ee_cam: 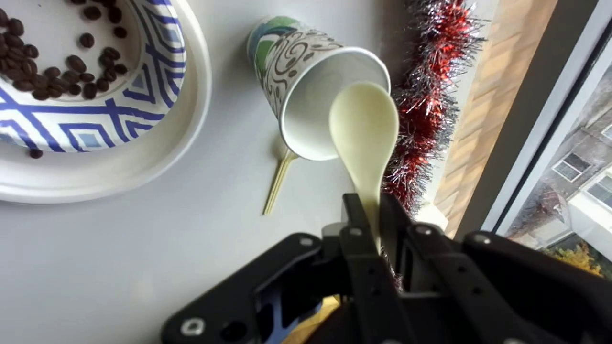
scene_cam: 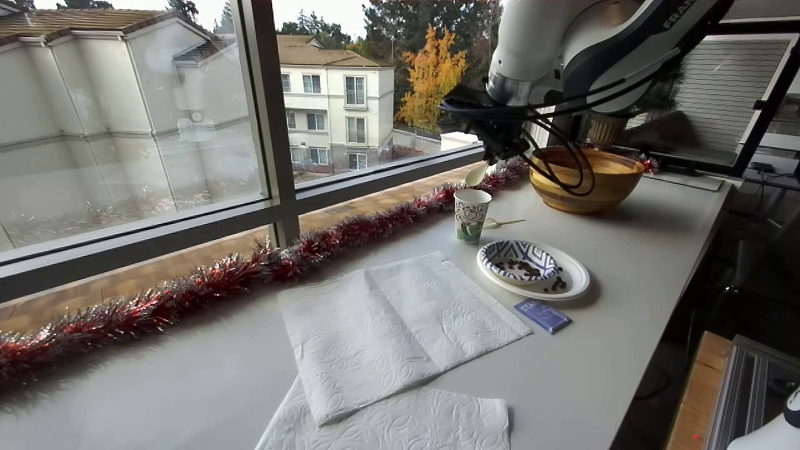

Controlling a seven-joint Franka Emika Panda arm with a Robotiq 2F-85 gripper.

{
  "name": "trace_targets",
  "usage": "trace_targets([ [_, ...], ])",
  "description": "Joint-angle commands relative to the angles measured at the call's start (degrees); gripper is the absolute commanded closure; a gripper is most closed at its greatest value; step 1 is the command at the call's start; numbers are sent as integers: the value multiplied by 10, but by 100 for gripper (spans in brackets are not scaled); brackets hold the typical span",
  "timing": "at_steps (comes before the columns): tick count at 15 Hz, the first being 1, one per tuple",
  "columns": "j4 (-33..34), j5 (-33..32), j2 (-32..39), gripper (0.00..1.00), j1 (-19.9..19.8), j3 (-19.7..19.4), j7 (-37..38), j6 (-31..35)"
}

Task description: Use the white spoon to place some contents from the bowl in the coffee cup.

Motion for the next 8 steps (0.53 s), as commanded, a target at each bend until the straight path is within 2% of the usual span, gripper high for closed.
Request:
trace_targets([
  [1, -86, 96, -140, 97, 8, -7, -138, -8],
  [5, -124, 219, -193, 97, 67, -39, -281, -4],
  [8, -129, 325, -214, 97, 157, -102, -383, -10],
])
